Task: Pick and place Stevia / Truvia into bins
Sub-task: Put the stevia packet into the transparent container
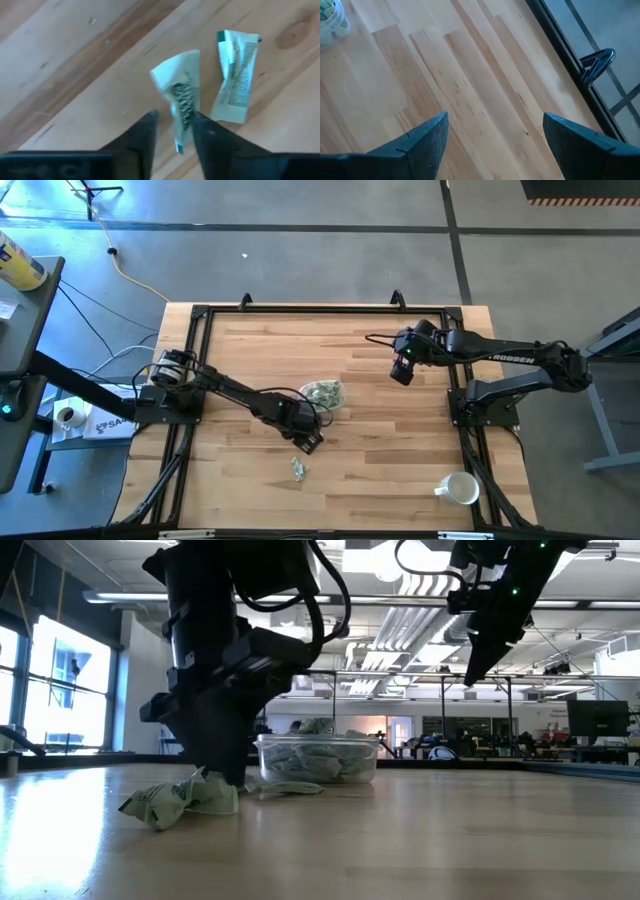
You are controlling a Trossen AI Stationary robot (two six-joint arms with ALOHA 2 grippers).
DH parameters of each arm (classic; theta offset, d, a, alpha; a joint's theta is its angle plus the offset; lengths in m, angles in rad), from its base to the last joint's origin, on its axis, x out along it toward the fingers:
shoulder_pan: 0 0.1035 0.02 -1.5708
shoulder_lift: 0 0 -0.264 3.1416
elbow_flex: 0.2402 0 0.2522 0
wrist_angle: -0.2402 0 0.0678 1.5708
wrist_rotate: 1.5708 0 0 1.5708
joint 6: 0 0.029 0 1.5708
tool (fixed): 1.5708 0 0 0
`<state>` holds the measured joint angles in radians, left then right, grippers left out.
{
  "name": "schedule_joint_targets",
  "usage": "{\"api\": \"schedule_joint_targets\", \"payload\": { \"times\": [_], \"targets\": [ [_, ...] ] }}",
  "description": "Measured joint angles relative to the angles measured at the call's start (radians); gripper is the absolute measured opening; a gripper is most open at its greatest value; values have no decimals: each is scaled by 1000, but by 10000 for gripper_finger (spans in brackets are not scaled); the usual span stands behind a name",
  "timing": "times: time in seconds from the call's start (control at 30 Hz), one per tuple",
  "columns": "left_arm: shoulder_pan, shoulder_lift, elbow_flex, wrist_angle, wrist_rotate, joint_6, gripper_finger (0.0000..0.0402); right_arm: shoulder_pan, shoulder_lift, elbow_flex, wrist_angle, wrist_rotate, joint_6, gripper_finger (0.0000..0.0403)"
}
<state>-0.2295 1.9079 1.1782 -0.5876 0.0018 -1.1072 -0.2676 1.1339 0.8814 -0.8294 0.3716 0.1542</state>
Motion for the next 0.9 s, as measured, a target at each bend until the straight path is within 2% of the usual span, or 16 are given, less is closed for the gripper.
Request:
{"api": "schedule_joint_targets", "payload": {
  "times": [0.2, 0.27, 0.43, 0.63, 0.8, 0.9],
  "targets": [
    [0, 2, -1, -39, -38, 50, 42, 0, 0, 0, 0, 0, 2, 314],
    [0, -14, 0, -53, -42, 53, 20, 4, -8, 0, 2, 0, 3, 314],
    [2, -65, 29, -168, -89, 64, 36, 39, -52, 0, 12, 38, 28, 314],
    [28, -153, 111, -231, -142, 178, 20, 94, -108, 0, 11, 97, 99, 314],
    [114, -166, 194, -209, -109, 418, 20, 176, -136, 0, 11, 131, 190, 314],
    [171, -156, 206, -124, -83, 554, 20, 225, -132, 0, -2, 149, 238, 314]
  ]
}}
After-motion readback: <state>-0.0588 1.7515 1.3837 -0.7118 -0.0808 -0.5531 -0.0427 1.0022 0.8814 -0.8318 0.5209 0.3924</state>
